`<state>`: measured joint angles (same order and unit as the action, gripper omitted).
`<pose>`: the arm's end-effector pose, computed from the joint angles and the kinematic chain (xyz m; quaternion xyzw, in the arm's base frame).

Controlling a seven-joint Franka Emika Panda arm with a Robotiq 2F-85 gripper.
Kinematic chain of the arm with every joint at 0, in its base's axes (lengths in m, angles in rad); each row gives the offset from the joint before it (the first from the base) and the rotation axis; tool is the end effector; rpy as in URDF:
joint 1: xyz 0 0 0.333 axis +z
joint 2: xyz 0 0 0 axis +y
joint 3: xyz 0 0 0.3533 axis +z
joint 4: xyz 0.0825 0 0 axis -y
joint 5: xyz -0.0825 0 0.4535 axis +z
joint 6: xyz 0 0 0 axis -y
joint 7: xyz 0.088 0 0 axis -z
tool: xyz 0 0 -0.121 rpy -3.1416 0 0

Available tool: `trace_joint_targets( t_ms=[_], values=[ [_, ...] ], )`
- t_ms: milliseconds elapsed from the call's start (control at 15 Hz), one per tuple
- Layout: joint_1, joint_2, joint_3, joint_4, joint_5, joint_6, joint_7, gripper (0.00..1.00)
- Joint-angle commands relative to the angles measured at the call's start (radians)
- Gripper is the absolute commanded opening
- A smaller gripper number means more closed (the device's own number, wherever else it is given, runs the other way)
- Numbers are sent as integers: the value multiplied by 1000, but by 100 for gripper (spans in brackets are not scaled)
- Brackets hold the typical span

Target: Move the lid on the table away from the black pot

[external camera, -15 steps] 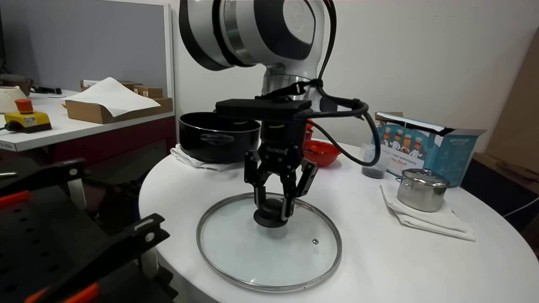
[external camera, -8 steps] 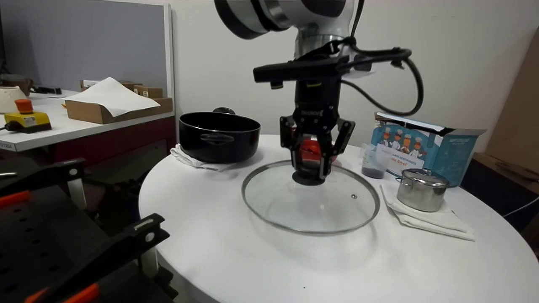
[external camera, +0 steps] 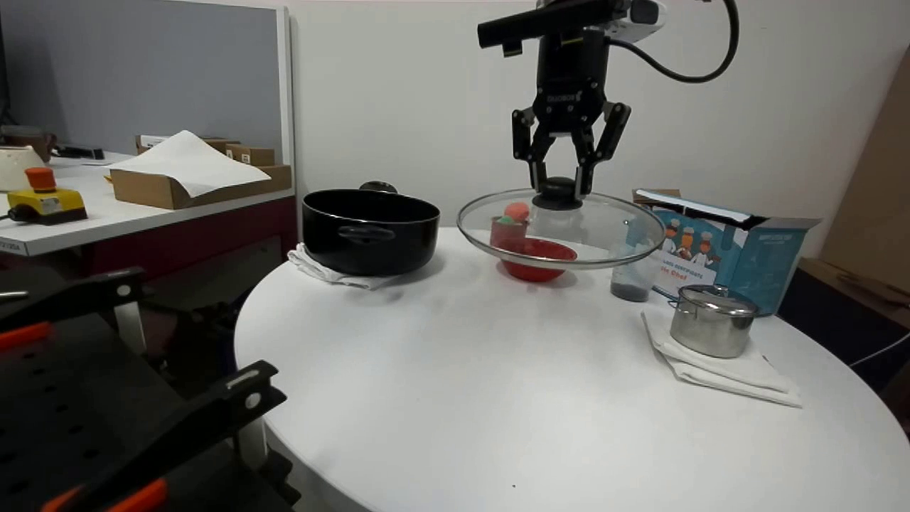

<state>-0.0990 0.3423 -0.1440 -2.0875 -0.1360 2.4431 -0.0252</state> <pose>0.6258 -0.1562 0.2312 0.9963 -0.0526 -0.0019 0.0685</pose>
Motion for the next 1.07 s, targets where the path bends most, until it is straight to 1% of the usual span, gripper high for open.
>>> trace_joint_targets(
  t_ms=[0,200,400,1000],
  values=[
    [1,40,25,144,30,-123,4,26],
    [0,89,37,254,54,-221,15,26],
    [-1,171,41,381,60,-304,25,26],
    [-15,505,31,814,41,-540,31,26]
  ],
)
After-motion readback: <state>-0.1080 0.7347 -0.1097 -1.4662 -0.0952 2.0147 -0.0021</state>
